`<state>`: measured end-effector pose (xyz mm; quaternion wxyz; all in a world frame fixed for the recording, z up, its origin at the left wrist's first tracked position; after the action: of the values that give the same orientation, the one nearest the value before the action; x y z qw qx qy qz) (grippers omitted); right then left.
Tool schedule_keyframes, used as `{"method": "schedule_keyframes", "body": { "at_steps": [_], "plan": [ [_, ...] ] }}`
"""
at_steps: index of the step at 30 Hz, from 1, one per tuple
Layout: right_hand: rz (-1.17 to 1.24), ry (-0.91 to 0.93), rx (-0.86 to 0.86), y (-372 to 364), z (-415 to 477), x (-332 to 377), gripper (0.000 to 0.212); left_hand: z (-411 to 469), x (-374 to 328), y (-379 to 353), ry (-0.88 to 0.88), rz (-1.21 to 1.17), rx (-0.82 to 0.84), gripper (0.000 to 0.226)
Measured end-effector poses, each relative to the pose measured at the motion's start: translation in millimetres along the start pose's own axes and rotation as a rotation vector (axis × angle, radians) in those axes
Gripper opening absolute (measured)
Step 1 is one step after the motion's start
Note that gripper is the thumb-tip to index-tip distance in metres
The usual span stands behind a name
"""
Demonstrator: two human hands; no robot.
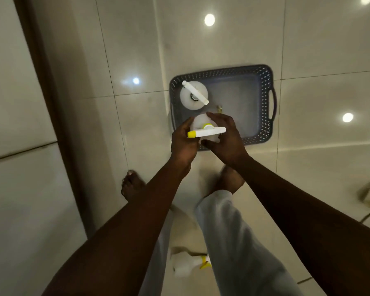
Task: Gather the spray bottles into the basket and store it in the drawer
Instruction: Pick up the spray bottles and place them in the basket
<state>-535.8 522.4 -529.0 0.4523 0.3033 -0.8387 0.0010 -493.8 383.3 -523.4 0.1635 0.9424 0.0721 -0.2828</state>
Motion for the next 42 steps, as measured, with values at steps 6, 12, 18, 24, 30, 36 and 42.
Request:
{"method": "schedule_keyframes", "body": {
  "at_steps": [6, 12, 18, 24, 30, 36, 42],
  "plan": [
    [-0.085, 0.073, -0.003, -27.7, 22.8, -28.4, 0.080, 21.9, 25.6, -2.3, -0.042, 0.032, 0.017, 0.064],
    [-0.106, 0.099, -0.022, -42.8, 35.8, -53.0, 0.082, 33.6, 42.7, -9.8, -0.013, 0.015, -0.001, 0.063],
    [-0.104, 0.069, -0.011, -42.0, 41.7, -59.7, 0.083, 42.4, 46.5, -14.5, 0.025, -0.004, 0.004, 0.063],
    [-0.098, -0.083, -0.051, -24.5, 11.1, -36.1, 0.088, 8.5, 34.3, 2.7, 0.032, 0.016, -0.059, 0.069],
    [-0.191, -0.175, -0.013, 0.4, -63.1, 10.8, 0.072, -81.2, 11.3, 49.2, 0.216, -0.197, -0.126, 0.076],
    [-0.169, -0.099, 0.054, 2.0, -145.7, 119.4, 0.063, -186.2, -33.1, 131.4, 0.222, -0.323, -0.216, 0.066],
    [-0.105, 0.076, 0.210, -35.8, -210.9, 275.3, 0.052, -285.4, -80.4, 240.2, 0.128, -0.350, -0.376, 0.046]
  ]
}}
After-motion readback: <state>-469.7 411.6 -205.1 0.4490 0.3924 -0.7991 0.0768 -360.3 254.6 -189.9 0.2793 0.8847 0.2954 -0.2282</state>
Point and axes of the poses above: each hand's wrist, its own z-axis towards the middle knuckle, its own y-axis out of the back of the hand, x = y × z, the point moved 5 cm from there along z, towards the middle knuckle, and after that the axes turned 8 degrees about z, right-handed, at the moved point
